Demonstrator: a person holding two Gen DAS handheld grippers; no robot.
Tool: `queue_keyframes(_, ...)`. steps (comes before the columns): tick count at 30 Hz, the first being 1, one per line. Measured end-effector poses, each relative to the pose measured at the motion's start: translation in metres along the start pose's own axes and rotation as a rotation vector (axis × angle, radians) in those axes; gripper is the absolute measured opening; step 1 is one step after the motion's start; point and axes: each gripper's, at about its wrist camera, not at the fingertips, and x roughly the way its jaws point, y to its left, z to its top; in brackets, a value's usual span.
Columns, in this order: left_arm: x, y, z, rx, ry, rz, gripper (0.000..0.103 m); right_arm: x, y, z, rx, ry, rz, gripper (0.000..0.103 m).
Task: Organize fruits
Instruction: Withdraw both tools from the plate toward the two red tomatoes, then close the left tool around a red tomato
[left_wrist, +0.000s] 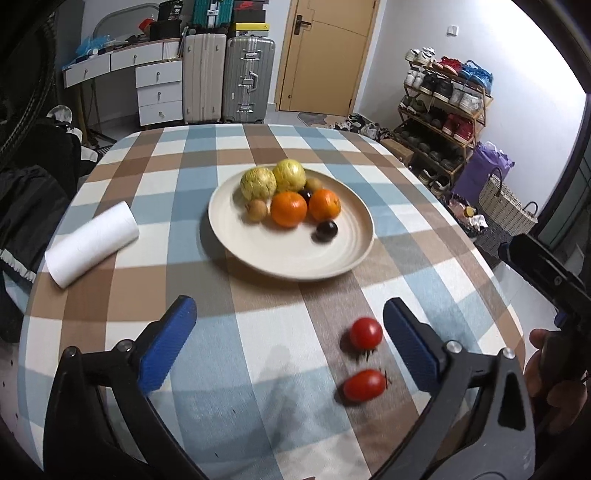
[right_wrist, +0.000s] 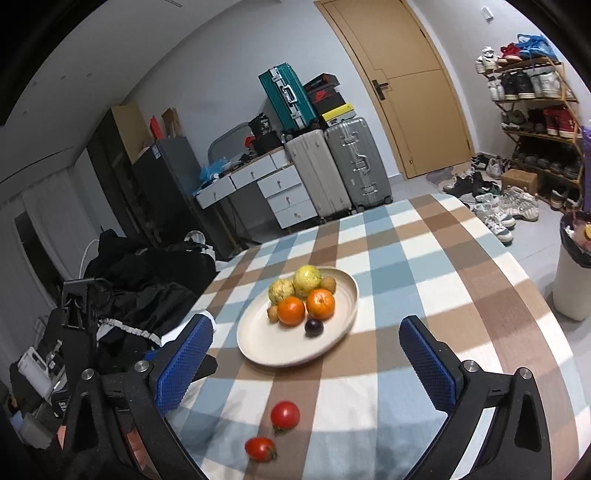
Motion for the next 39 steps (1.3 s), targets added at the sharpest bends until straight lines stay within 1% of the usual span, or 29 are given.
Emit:
queue_keyframes(3,0.003,-0.004,-0.009,0.013,0.018,-0.001,0.101,-0.003,-0.001,-0.012,-0.003,0.019,-0.023,0.103)
queue_keyframes(7,0.010,-0.011,-0.022,0.019,0.060,-0.028,0.101,-0.007,-0.004,-0.028,0.002,0.045,-0.046,0.103)
queue_keyframes(13,0.024,-0.028,-0.041,0.070,0.126,-0.062,0.102,-0.007,-0.014,-0.045,0.022,0.076,-0.081,0.103)
queue_keyframes(17,0.032,-0.034,-0.047,0.088,0.162,-0.078,0.102,-0.008,-0.020,-0.052,0.045,0.087,-0.093,0.103)
queue_keyframes(24,0.041,-0.039,-0.052,0.118,0.188,-0.052,0.102,-0.009,-0.031,-0.060,0.077,0.104,-0.109,0.103)
queue_keyframes(28,0.041,-0.038,-0.053,0.114,0.195,-0.089,0.101,-0.009,-0.033,-0.062,0.084,0.109,-0.112,0.103)
queue_keyframes(30,0.041,-0.038,-0.053,0.108,0.194,-0.109,0.096,-0.009,-0.033,-0.062,0.084,0.112,-0.112,0.103)
queue_keyframes(32,0.041,-0.038,-0.053,0.105,0.199,-0.129,0.081,-0.008,-0.033,-0.062,0.085,0.115,-0.112,0.103)
queue_keyframes(33,0.041,-0.038,-0.054,0.104,0.202,-0.133,0.078,-0.007,-0.033,-0.062,0.085,0.116,-0.111,0.103)
queue_keyframes(35,0.044,-0.038,-0.055,0.102,0.217,-0.152,0.065,-0.006,-0.032,-0.063,0.085,0.120,-0.111,0.103)
queue_keyframes(36,0.044,-0.038,-0.055,0.104,0.217,-0.155,0.063,-0.006,-0.032,-0.063,0.085,0.122,-0.111,0.103)
queue_keyframes(37,0.043,-0.039,-0.055,0.114,0.215,-0.159,0.053,-0.005,-0.032,-0.063,0.084,0.124,-0.111,0.103)
queue_keyframes(38,0.043,-0.040,-0.056,0.118,0.220,-0.166,0.038,-0.005,-0.031,-0.064,0.084,0.125,-0.111,0.103)
queue_keyframes(39,0.043,-0.041,-0.056,0.124,0.229,-0.173,0.034,-0.005,-0.031,-0.064,0.083,0.126,-0.111,0.103)
